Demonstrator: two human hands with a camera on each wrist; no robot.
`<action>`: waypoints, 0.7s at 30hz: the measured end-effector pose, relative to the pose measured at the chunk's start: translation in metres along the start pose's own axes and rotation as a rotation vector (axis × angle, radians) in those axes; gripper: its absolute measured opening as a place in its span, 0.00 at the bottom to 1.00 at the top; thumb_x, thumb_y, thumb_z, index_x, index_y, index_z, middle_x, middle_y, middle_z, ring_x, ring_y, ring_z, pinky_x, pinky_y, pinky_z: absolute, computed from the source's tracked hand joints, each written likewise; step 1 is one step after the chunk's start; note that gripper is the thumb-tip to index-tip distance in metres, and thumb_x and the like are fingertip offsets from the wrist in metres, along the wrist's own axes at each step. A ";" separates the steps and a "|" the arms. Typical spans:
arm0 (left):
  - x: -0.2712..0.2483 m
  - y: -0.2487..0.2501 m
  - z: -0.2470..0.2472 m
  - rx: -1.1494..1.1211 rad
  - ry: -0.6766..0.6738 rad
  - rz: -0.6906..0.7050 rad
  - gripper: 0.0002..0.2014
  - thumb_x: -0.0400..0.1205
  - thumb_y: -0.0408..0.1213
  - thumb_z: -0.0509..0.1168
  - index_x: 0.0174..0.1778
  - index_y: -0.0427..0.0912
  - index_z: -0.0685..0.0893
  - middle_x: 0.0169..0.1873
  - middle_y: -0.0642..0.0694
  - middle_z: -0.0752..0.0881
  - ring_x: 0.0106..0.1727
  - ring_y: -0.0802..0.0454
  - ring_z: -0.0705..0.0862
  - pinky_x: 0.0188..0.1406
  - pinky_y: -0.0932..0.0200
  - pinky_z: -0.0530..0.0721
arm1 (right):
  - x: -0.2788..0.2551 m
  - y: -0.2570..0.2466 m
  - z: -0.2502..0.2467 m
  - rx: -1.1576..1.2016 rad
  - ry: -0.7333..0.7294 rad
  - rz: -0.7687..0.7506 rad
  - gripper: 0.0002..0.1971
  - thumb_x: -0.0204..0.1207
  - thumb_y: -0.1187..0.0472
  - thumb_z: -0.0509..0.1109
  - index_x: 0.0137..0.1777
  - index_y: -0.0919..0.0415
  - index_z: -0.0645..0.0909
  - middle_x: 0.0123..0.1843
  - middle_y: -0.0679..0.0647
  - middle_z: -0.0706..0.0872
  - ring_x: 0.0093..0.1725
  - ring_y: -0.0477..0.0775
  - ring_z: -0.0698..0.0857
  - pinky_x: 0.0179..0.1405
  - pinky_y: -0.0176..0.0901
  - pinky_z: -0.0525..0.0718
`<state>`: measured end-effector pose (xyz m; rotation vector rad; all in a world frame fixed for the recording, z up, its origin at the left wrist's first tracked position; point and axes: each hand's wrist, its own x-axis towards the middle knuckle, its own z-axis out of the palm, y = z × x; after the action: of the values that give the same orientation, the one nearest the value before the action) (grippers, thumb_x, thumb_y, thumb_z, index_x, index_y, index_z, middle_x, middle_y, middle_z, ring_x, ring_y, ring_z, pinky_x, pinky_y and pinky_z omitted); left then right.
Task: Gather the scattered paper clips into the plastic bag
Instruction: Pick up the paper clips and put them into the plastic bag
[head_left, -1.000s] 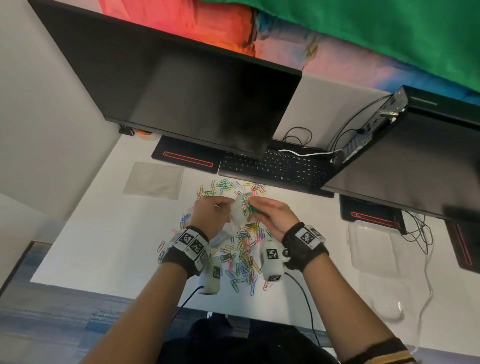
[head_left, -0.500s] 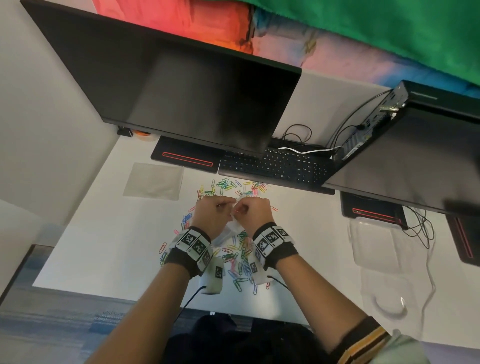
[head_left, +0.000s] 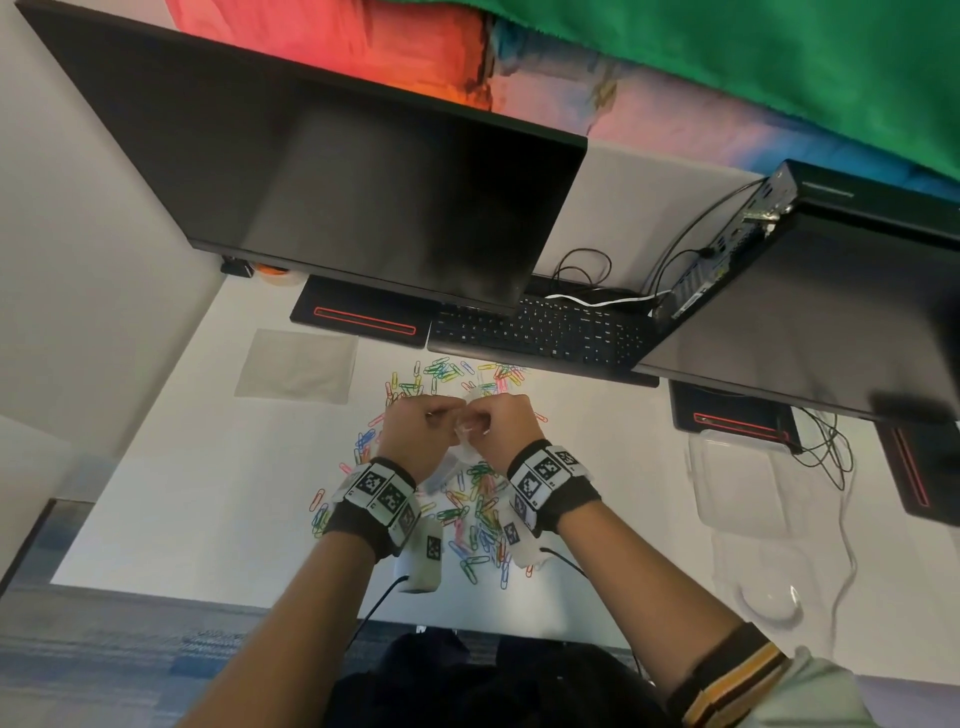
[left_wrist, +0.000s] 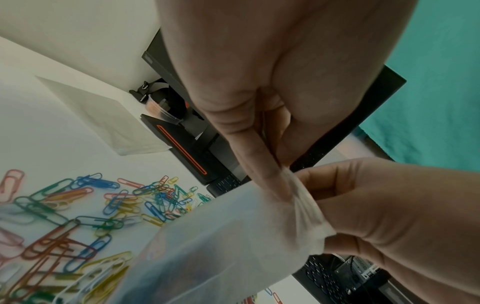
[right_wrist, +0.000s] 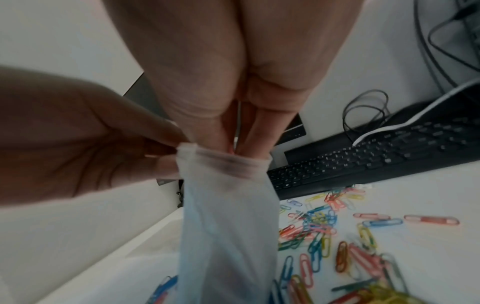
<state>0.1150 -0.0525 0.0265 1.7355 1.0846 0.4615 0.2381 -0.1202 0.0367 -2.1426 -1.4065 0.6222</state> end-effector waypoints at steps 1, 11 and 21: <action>0.000 0.000 0.000 -0.006 -0.004 -0.005 0.10 0.81 0.28 0.67 0.51 0.43 0.92 0.42 0.45 0.93 0.41 0.49 0.92 0.50 0.45 0.91 | 0.000 0.001 0.000 -0.019 0.020 0.000 0.08 0.73 0.70 0.71 0.41 0.61 0.92 0.38 0.55 0.92 0.35 0.45 0.81 0.42 0.31 0.76; 0.002 0.002 0.002 -0.002 -0.022 -0.026 0.09 0.81 0.30 0.68 0.51 0.44 0.92 0.41 0.46 0.93 0.41 0.50 0.92 0.52 0.46 0.91 | -0.004 0.010 -0.006 0.033 -0.091 -0.090 0.09 0.74 0.70 0.69 0.44 0.61 0.91 0.42 0.56 0.92 0.41 0.51 0.89 0.48 0.38 0.85; -0.002 0.000 -0.010 -0.028 0.019 -0.045 0.11 0.83 0.31 0.64 0.53 0.44 0.92 0.37 0.47 0.93 0.40 0.52 0.92 0.53 0.48 0.91 | -0.020 0.091 -0.024 -0.065 -0.223 0.383 0.32 0.68 0.45 0.79 0.71 0.49 0.75 0.64 0.56 0.80 0.57 0.56 0.86 0.59 0.55 0.86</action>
<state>0.1070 -0.0485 0.0309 1.6814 1.1236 0.4636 0.3090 -0.1732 0.0001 -2.4815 -1.1386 0.9970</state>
